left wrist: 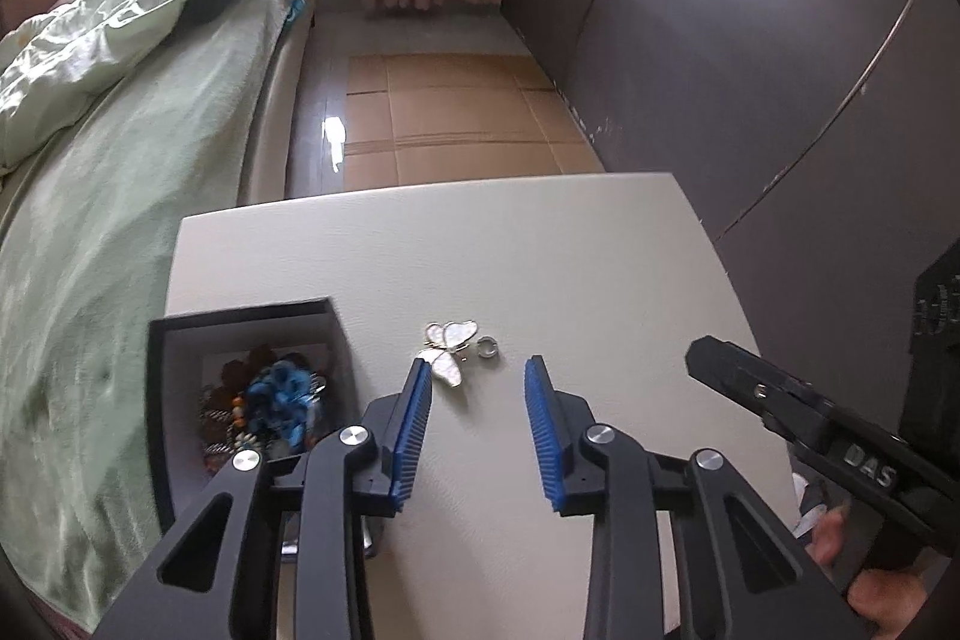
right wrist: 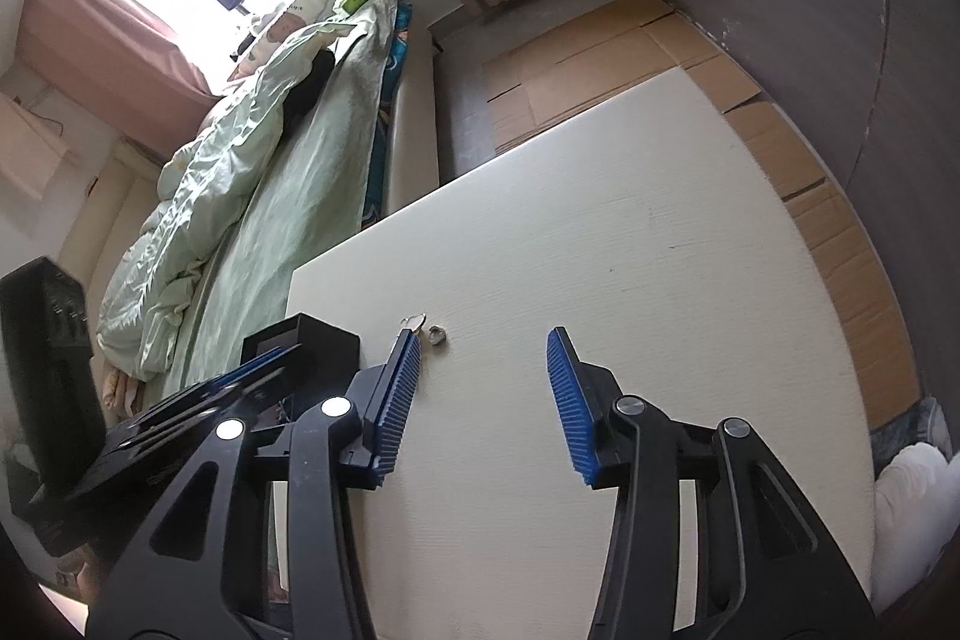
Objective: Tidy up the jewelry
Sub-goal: 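Move the left gripper to the white butterfly pendant and the right gripper to the ring, then grasp the white butterfly pendant with the left gripper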
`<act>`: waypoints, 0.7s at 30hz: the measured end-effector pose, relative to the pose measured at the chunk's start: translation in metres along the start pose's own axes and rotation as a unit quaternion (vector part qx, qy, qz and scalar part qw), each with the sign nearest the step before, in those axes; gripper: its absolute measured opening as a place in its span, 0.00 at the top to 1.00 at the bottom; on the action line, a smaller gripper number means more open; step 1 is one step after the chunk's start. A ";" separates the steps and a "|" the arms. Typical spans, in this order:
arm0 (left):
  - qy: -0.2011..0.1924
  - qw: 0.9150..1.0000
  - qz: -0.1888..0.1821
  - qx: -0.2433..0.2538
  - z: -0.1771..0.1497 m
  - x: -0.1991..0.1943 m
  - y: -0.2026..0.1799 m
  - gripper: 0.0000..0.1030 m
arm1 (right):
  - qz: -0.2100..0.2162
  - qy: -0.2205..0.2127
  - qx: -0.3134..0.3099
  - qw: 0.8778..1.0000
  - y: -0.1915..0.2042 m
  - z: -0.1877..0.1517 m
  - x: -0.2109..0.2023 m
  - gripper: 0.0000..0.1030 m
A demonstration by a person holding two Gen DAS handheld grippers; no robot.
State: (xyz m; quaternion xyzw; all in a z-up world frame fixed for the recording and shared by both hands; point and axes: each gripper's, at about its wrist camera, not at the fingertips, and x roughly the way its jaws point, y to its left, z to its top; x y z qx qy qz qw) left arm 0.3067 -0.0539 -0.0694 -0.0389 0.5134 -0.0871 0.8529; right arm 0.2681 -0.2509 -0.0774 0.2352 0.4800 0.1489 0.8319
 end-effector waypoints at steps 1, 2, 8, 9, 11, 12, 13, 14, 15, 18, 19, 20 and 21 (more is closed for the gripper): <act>0.008 1.000 0.006 0.003 0.001 0.006 -0.002 0.72 | 0.000 0.000 0.001 1.000 -0.002 0.000 -0.001 0.56; 0.014 1.000 0.010 0.004 0.002 0.010 -0.003 0.72 | 0.000 0.001 0.002 1.000 -0.002 0.000 -0.001 0.56; 0.046 0.998 0.041 -0.002 0.006 0.041 -0.004 0.71 | 0.006 0.000 0.009 1.000 -0.006 0.003 -0.003 0.56; 0.049 0.998 0.043 -0.005 0.007 0.044 -0.004 0.69 | 0.007 0.001 0.010 1.000 -0.007 0.003 -0.003 0.56; 0.057 0.997 0.045 -0.010 0.007 0.050 -0.005 0.64 | 0.010 0.002 0.010 1.000 -0.008 0.004 -0.003 0.56; 0.057 0.997 0.046 -0.012 0.007 0.052 -0.006 0.53 | 0.010 0.002 0.010 1.000 -0.008 0.003 -0.004 0.56; 0.054 0.997 0.048 -0.013 0.008 0.053 -0.006 0.48 | 0.011 0.002 0.009 1.000 -0.009 0.004 -0.004 0.56; 0.052 0.997 0.054 -0.014 0.009 0.054 -0.007 0.48 | 0.014 0.002 0.010 1.000 -0.010 0.004 -0.005 0.56; 0.053 0.997 0.060 -0.019 0.010 0.057 -0.007 0.48 | 0.015 0.001 0.011 1.000 -0.010 0.004 -0.005 0.56; 0.060 0.995 0.070 -0.043 0.011 0.063 -0.005 0.48 | 0.020 -0.002 0.019 1.000 -0.013 0.004 -0.008 0.56; 0.060 0.994 0.074 -0.049 0.012 0.065 -0.005 0.48 | 0.021 -0.003 0.023 1.000 -0.015 0.005 -0.009 0.56; 0.062 0.993 0.078 -0.057 0.012 0.067 -0.004 0.49 | 0.021 -0.004 0.026 0.999 -0.016 0.005 -0.010 0.56; 0.063 0.992 0.083 -0.064 0.012 0.068 -0.005 0.49 | 0.021 -0.005 0.027 0.999 -0.016 0.006 -0.011 0.56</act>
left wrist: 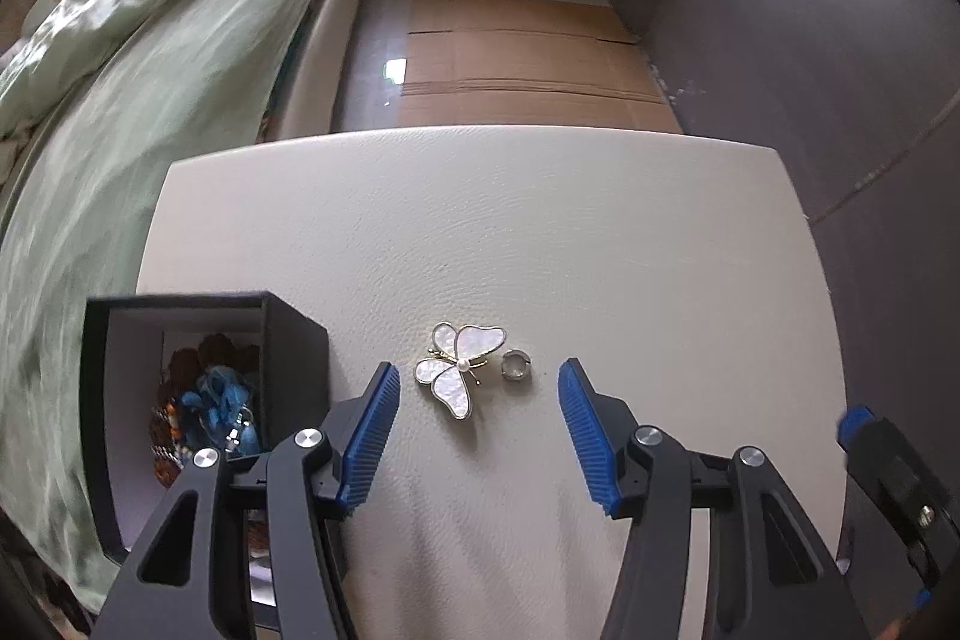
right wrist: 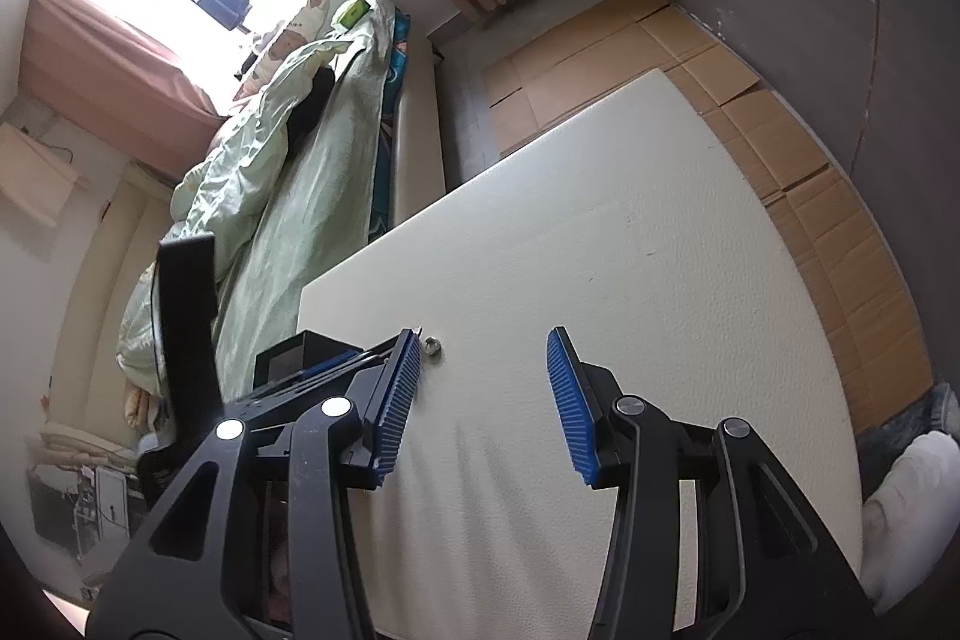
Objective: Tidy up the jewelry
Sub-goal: 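Grasp the white butterfly pendant with the left gripper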
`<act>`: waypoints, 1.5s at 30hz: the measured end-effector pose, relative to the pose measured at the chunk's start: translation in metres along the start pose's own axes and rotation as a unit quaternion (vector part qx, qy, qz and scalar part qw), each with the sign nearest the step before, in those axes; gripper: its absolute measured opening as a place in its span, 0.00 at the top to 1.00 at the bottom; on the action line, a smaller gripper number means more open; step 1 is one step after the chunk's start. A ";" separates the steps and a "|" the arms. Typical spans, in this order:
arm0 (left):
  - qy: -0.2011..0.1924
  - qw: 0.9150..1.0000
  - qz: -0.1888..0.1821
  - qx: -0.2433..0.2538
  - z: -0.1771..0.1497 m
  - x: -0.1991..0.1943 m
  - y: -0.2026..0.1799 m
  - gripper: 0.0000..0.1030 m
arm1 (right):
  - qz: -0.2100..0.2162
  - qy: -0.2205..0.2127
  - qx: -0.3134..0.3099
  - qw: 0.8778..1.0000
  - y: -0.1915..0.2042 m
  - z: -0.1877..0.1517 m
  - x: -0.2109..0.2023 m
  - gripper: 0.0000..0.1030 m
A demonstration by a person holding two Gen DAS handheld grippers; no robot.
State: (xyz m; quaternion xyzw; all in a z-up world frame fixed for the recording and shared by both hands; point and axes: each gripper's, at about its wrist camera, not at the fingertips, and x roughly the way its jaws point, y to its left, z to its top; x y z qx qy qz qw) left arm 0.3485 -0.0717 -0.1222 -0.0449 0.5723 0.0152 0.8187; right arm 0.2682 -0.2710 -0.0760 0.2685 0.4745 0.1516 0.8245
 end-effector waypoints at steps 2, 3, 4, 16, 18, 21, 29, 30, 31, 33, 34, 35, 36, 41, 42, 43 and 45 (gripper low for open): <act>0.003 1.000 0.012 -0.017 0.001 0.004 -0.001 0.49 | 0.003 -0.002 0.003 1.000 -0.001 0.001 -0.002 0.56; 0.004 0.999 0.019 -0.027 0.003 0.006 -0.001 0.49 | 0.006 -0.002 0.004 1.000 -0.001 0.001 -0.002 0.56; 0.004 0.999 0.026 -0.035 0.004 0.008 -0.002 0.49 | 0.007 -0.002 0.005 1.000 -0.001 0.001 -0.002 0.56; 0.010 0.991 0.105 -0.082 0.015 0.022 -0.020 0.50 | 0.025 -0.005 0.008 1.000 -0.006 0.005 -0.010 0.56; 0.010 0.990 0.112 -0.088 0.014 0.026 -0.021 0.50 | 0.032 -0.008 0.017 0.999 -0.010 0.006 -0.013 0.56; 0.012 0.987 0.120 -0.108 0.012 0.028 -0.021 0.50 | 0.040 -0.011 0.025 0.999 -0.015 0.009 -0.017 0.56; 0.000 0.972 0.141 -0.185 0.013 0.028 -0.018 0.50 | 0.058 -0.014 0.036 0.998 -0.024 0.010 -0.027 0.56; 0.001 0.969 0.143 -0.200 0.013 0.028 -0.017 0.50 | 0.060 -0.014 0.037 0.997 -0.025 0.009 -0.028 0.56; 0.002 0.967 0.142 -0.210 0.012 0.027 -0.016 0.49 | 0.062 -0.014 0.038 0.997 -0.027 0.009 -0.028 0.56; 0.004 0.962 0.144 -0.231 0.012 0.026 -0.017 0.49 | 0.062 -0.012 0.041 0.997 -0.030 0.010 -0.028 0.56; 0.005 0.960 0.146 -0.237 0.012 0.026 -0.017 0.49 | 0.063 -0.011 0.042 0.997 -0.031 0.010 -0.029 0.56; 0.006 0.959 0.145 -0.242 0.012 0.026 -0.017 0.49 | 0.063 -0.012 0.043 0.997 -0.032 0.011 -0.030 0.56; 0.006 0.957 0.142 -0.252 0.011 0.025 -0.017 0.50 | 0.063 -0.013 0.043 0.997 -0.034 0.011 -0.031 0.56; 0.007 0.953 0.126 -0.275 0.009 0.023 -0.015 0.56 | 0.059 -0.017 0.051 0.997 -0.041 0.013 -0.035 0.56; 0.008 0.954 0.124 -0.272 0.010 0.023 -0.017 0.59 | 0.059 -0.017 0.051 0.997 -0.041 0.013 -0.035 0.56; 0.009 0.954 0.126 -0.271 0.011 0.022 -0.017 0.64 | 0.058 -0.017 0.051 0.997 -0.041 0.012 -0.036 0.56; 0.006 0.954 0.119 -0.276 0.009 0.021 -0.013 0.64 | 0.056 -0.016 0.050 0.997 -0.042 0.012 -0.035 0.56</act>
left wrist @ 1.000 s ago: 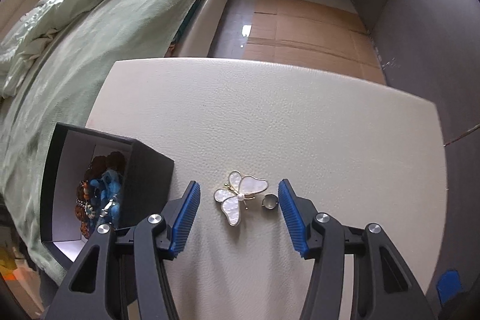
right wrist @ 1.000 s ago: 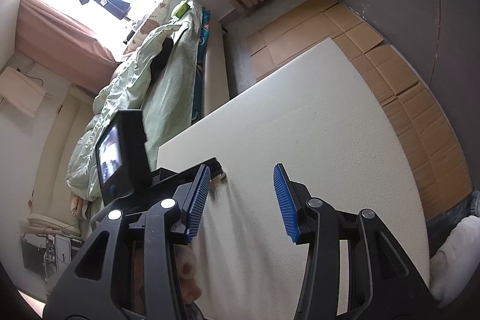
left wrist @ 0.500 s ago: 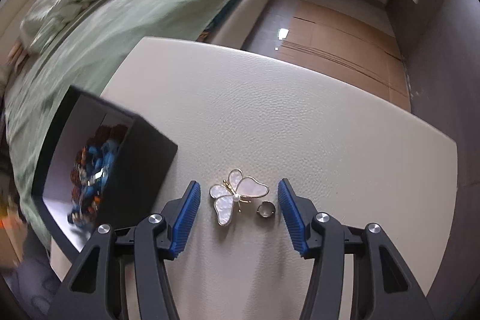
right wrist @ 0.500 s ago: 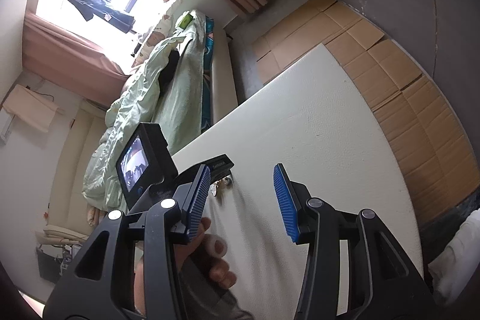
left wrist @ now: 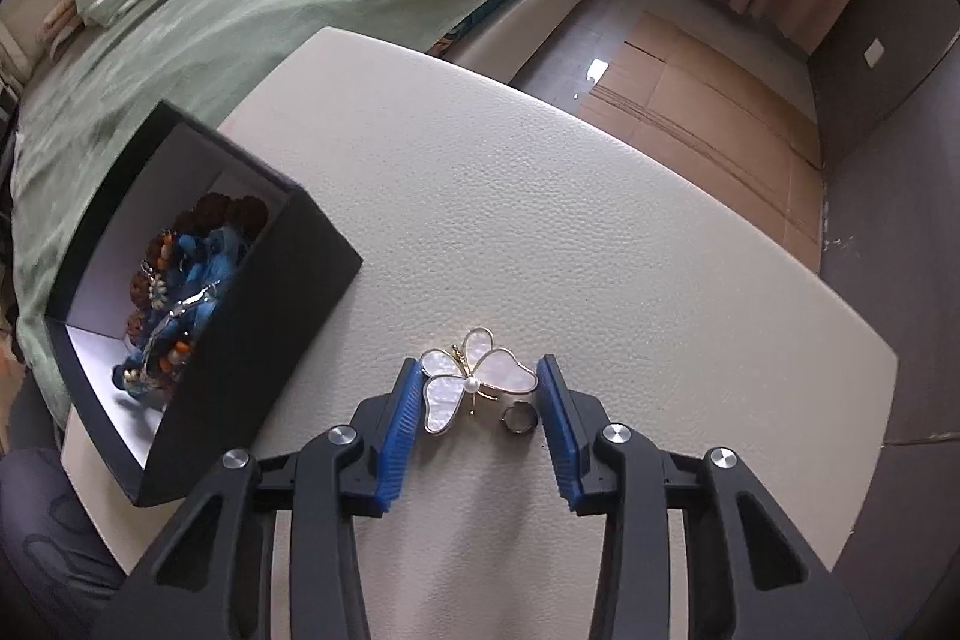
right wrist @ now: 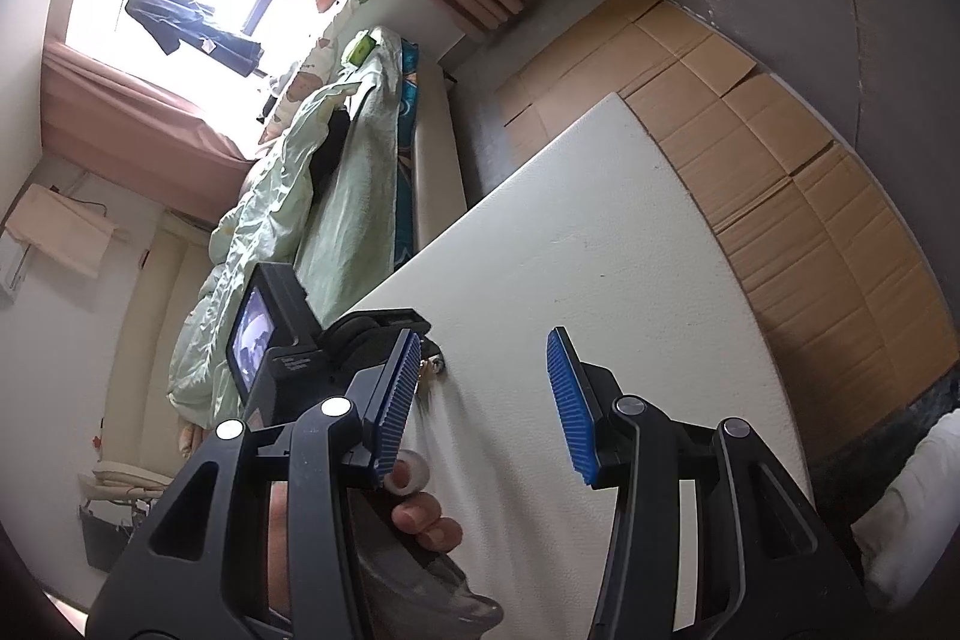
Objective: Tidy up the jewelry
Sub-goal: 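Grasp the white butterfly pendant with the left gripper, then carry the butterfly pendant into the box and open the left gripper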
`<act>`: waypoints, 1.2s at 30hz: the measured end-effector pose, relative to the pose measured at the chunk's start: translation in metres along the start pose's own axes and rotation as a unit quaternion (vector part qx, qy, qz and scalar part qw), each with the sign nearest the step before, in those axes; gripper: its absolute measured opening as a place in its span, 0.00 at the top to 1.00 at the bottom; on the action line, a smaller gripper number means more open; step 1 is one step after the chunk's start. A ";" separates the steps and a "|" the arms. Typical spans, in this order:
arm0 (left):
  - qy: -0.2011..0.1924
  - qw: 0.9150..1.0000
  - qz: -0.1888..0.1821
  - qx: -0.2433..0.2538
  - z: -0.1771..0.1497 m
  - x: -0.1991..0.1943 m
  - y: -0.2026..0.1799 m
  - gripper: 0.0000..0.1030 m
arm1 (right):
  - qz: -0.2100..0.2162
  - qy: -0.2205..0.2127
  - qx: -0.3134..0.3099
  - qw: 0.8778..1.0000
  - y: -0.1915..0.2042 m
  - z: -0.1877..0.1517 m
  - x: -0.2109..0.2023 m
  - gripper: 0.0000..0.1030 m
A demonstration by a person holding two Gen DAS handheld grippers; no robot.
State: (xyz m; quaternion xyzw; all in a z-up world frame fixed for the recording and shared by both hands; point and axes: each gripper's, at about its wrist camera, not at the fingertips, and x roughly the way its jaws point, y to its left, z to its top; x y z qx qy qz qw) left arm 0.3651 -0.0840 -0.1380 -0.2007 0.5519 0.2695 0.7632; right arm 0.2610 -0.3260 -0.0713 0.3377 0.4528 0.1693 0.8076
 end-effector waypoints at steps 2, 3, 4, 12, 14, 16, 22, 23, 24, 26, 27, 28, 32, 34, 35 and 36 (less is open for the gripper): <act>0.001 1.000 -0.005 0.007 0.000 -0.001 0.001 0.65 | -0.003 0.001 -0.002 1.000 0.002 0.000 0.002 0.56; 0.001 1.000 -0.012 0.007 0.001 -0.001 0.003 0.65 | -0.005 0.002 -0.003 1.000 0.002 0.000 0.004 0.56; 0.002 1.000 -0.020 0.008 0.002 -0.001 0.005 0.65 | -0.008 0.003 -0.004 1.000 0.003 0.001 0.006 0.56; 0.008 0.998 -0.059 0.015 0.015 -0.009 0.027 0.65 | -0.024 0.017 -0.018 0.999 0.016 -0.002 0.029 0.56; 0.001 0.997 -0.072 0.022 0.018 -0.019 0.030 0.65 | -0.030 0.025 -0.021 0.999 0.020 -0.004 0.042 0.56; -0.003 0.996 -0.084 0.027 0.021 -0.027 0.036 0.65 | -0.034 0.034 -0.024 0.999 0.023 -0.006 0.055 0.56; -0.015 0.990 -0.132 0.055 0.032 -0.057 0.053 0.65 | -0.036 0.056 -0.040 0.997 0.038 -0.010 0.088 0.56; -0.018 0.989 -0.136 0.059 0.033 -0.061 0.056 0.65 | -0.041 0.058 -0.051 0.996 0.043 -0.012 0.094 0.56; -0.023 0.988 -0.140 0.064 0.036 -0.066 0.060 0.65 | -0.043 0.061 -0.059 0.995 0.048 -0.014 0.100 0.56; -0.037 0.986 -0.146 0.074 0.042 -0.076 0.068 0.65 | -0.044 0.071 -0.072 0.994 0.054 -0.019 0.110 0.56; -0.046 0.985 -0.147 0.081 0.045 -0.083 0.071 0.65 | -0.045 0.075 -0.081 0.993 0.058 -0.021 0.115 0.56; -0.056 0.983 -0.150 0.089 0.048 -0.088 0.073 0.65 | -0.047 0.078 -0.093 0.992 0.062 -0.024 0.120 0.56; -0.083 0.977 -0.160 0.114 0.062 -0.103 0.090 0.65 | -0.059 0.087 -0.133 0.986 0.075 -0.033 0.134 0.56; -0.086 0.975 -0.168 0.120 0.068 -0.106 0.099 0.65 | -0.064 0.090 -0.153 0.982 0.080 -0.037 0.140 0.61; -0.086 0.973 -0.173 0.123 0.068 -0.106 0.102 0.65 | -0.070 0.093 -0.165 0.980 0.082 -0.039 0.144 0.62; -0.088 0.972 -0.178 0.128 0.068 -0.106 0.106 0.65 | -0.077 0.096 -0.175 0.977 0.083 -0.042 0.148 0.62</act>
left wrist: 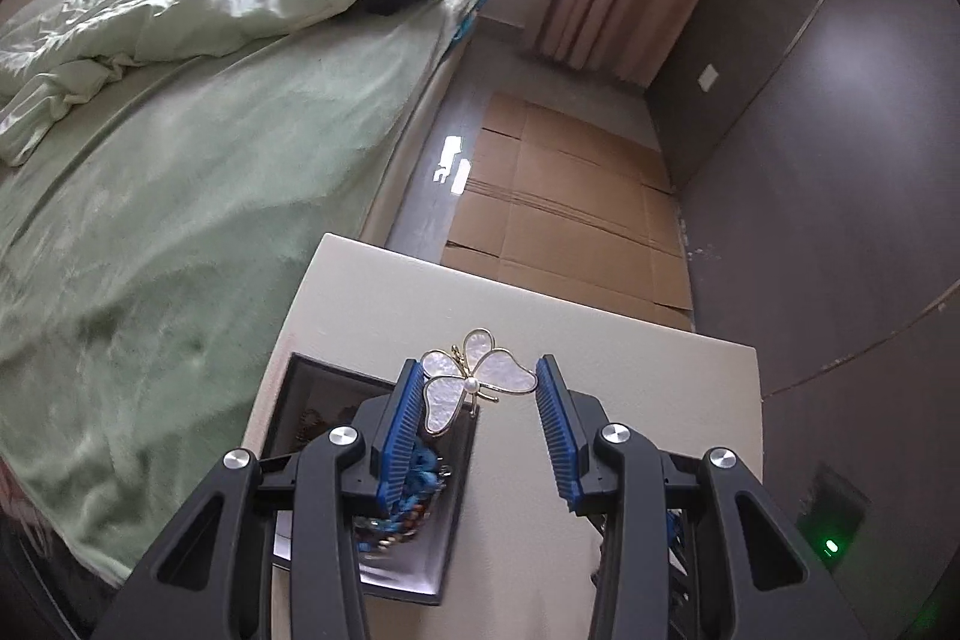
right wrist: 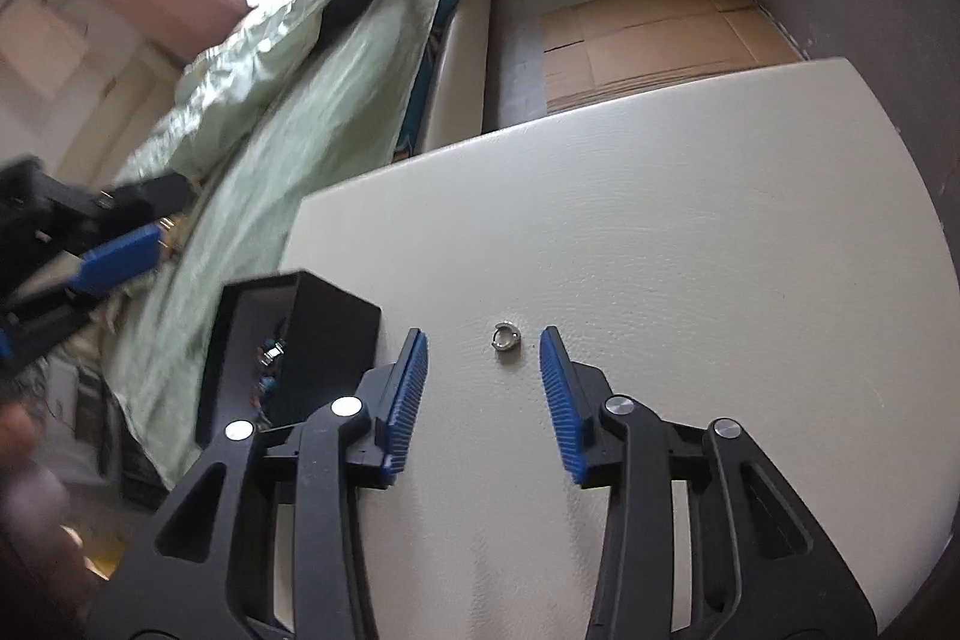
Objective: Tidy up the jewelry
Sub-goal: 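Carry the butterfly pendant into the box and open the left gripper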
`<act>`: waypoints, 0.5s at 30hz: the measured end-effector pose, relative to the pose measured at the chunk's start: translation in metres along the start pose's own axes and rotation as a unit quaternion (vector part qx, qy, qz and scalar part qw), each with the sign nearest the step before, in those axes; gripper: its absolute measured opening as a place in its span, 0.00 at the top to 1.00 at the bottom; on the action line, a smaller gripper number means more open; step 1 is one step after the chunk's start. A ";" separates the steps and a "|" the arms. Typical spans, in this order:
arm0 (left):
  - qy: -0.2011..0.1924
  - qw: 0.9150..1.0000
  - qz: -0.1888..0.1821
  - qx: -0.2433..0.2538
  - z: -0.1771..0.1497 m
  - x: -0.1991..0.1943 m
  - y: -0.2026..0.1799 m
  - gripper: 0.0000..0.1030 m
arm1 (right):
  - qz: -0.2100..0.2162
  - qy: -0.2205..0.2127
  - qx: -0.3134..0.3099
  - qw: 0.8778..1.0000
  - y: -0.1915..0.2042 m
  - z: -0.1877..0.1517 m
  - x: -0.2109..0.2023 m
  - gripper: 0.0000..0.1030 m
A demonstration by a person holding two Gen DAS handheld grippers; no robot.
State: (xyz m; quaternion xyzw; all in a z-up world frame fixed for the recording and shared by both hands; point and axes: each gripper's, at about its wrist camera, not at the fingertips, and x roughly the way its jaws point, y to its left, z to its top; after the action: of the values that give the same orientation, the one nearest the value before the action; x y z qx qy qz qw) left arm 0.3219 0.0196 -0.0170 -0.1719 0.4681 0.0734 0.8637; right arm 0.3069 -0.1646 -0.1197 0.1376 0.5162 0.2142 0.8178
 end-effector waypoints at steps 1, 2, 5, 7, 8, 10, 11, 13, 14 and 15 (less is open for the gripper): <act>-0.002 1.000 0.000 0.004 0.000 -0.001 0.002 0.65 | -0.007 0.000 -0.010 1.000 0.003 -0.001 0.002 0.63; -0.006 1.000 -0.001 0.011 -0.001 -0.004 0.008 0.65 | -0.014 -0.003 -0.023 1.000 0.007 -0.001 0.004 0.65; -0.013 1.000 -0.006 0.026 -0.005 -0.010 0.019 0.65 | -0.032 -0.005 -0.053 0.998 0.015 -0.004 0.010 0.65; -0.014 0.999 -0.011 0.035 -0.009 -0.012 0.029 0.64 | -0.042 -0.004 -0.068 0.997 0.021 -0.005 0.015 0.68; -0.012 0.999 -0.015 0.037 -0.012 -0.011 0.032 0.65 | -0.047 -0.003 -0.076 0.996 0.023 -0.006 0.018 0.71; -0.008 0.999 -0.019 0.044 -0.018 -0.010 0.040 0.65 | -0.059 -0.001 -0.092 0.994 0.028 -0.008 0.025 0.71; -0.004 0.999 -0.021 0.047 -0.021 -0.009 0.043 0.64 | -0.066 -0.001 -0.098 0.993 0.030 -0.009 0.028 0.71; 0.005 0.998 -0.028 0.051 -0.028 -0.005 0.047 0.64 | -0.080 0.003 -0.111 0.991 0.034 -0.010 0.034 0.74; 0.008 0.998 -0.029 0.052 -0.032 -0.003 0.049 0.64 | -0.086 0.008 -0.119 0.989 0.036 -0.011 0.038 0.81; 0.011 0.998 -0.031 0.053 -0.035 -0.001 0.051 0.64 | -0.091 0.012 -0.122 0.988 0.037 -0.012 0.042 0.82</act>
State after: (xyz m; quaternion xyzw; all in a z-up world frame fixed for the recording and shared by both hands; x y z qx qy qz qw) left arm 0.2797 0.0540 -0.0455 -0.1413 0.4753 0.0202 0.8682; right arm 0.3043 -0.1116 -0.1409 -0.0135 0.5058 0.2022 0.8385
